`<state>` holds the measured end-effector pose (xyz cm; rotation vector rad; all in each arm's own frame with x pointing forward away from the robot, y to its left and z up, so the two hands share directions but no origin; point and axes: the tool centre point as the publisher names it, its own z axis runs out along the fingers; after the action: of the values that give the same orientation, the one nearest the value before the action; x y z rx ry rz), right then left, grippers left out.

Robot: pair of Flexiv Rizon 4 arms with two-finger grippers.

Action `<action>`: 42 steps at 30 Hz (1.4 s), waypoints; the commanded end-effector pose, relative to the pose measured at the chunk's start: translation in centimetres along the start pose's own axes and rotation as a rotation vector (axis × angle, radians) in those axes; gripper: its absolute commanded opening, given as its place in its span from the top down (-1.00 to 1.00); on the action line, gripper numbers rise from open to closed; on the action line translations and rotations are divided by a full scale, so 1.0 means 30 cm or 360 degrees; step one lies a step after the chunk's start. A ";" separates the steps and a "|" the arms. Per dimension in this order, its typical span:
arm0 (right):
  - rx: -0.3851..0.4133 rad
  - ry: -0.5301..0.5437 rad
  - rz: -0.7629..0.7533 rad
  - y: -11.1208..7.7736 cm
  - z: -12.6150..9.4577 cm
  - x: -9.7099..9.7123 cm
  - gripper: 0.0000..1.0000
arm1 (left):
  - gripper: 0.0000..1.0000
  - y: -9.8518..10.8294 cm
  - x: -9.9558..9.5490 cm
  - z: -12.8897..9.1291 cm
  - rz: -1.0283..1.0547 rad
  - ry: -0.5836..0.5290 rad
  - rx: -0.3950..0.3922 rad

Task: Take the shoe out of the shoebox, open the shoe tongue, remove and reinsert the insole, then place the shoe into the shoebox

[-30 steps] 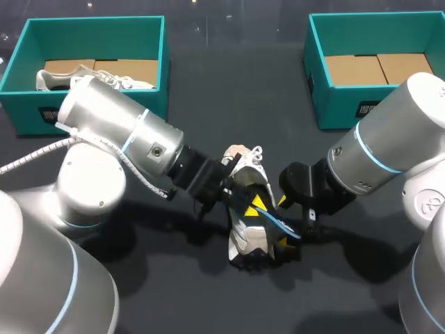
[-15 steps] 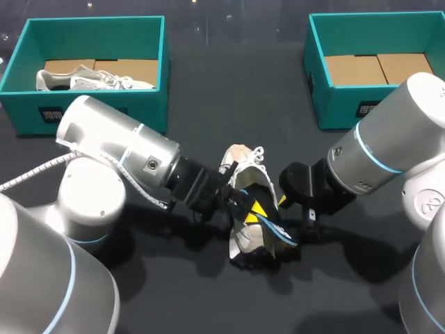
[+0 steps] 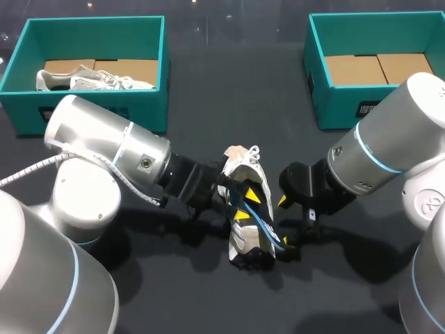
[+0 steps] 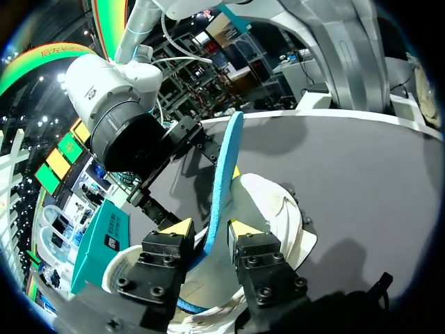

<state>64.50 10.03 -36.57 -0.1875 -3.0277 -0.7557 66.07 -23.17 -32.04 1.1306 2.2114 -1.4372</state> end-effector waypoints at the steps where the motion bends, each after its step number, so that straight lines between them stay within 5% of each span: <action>1: -0.0003 -0.0003 0.0000 -0.003 0.000 0.004 -1.00 | 0.36 -0.001 -0.019 -0.008 0.0025 0.0017 -0.0032; 13: -0.0003 -0.0003 0.0000 -0.003 0.000 0.004 -1.00 | 0.40 0.043 -0.085 -0.042 0.0153 0.0172 -0.0198; 15: -0.0003 -0.0003 0.0000 -0.003 0.000 0.004 -1.00 | 0.50 0.051 -0.085 -0.035 0.0171 0.0224 -0.0227; 17: -0.0003 -0.0003 0.0000 -0.003 0.000 0.004 -1.00 | 1.00 0.054 -0.079 -0.029 0.0183 0.0245 -0.0243; 18: -0.0003 -0.0003 0.0000 -0.003 0.000 0.004 -1.00 | 1.00 0.053 -0.074 -0.026 0.0182 0.0244 -0.0240; 35: -0.0003 -0.0003 0.0000 -0.003 0.000 0.004 -1.00 | 1.00 -0.018 0.011 0.005 0.0149 0.0135 0.0092; 42: -0.0003 -0.0003 0.0000 -0.003 0.000 0.004 -1.00 | 1.00 0.015 0.042 -0.008 0.0084 0.0112 0.0095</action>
<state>64.50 10.03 -36.57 -0.1874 -3.0277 -0.7557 65.80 -22.66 -32.40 1.2824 2.1860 -1.4710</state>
